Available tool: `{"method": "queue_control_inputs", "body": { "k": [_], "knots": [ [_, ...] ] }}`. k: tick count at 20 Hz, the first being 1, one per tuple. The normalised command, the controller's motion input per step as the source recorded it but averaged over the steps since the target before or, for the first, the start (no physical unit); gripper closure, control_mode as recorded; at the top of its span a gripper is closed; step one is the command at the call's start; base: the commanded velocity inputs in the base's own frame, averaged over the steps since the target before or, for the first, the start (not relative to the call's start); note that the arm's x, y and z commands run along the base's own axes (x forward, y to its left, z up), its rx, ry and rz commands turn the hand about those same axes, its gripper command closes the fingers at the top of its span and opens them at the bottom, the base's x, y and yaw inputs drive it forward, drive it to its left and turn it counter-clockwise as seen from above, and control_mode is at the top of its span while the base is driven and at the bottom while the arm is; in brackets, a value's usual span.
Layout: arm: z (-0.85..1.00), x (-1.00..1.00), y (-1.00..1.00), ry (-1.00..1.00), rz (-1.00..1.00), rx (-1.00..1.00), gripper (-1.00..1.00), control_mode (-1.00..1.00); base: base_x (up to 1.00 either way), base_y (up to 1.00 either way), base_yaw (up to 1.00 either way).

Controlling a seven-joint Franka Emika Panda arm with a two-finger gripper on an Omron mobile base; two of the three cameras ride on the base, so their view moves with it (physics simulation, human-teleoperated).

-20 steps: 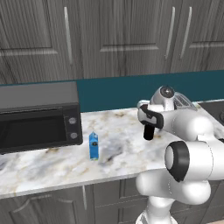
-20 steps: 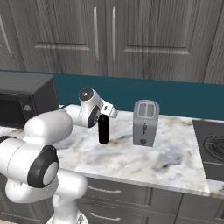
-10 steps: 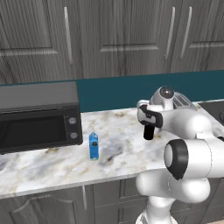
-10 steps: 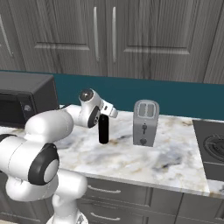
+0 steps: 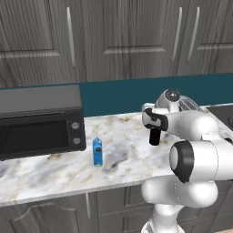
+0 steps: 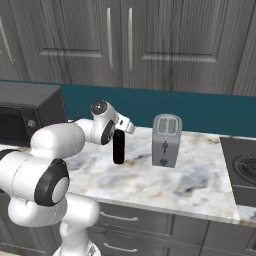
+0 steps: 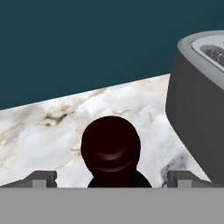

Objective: Move the drinks to the dining counter.

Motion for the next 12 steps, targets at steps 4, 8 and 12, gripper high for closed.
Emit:
{"method": "queue_control_inputs", "body": {
  "k": [4,8,12],
  "knots": [
    [0.0,0.0,0.0,-0.01,0.0,0.0,1.0,-1.0,0.0,0.0,0.0],
    [0.0,0.05,0.0,0.0,0.0,0.0,1.0,-1.0,0.0,0.0,0.0],
    [-0.05,0.17,0.0,0.01,0.0,0.0,1.0,-1.0,0.0,0.0,0.0]
  ]
}}
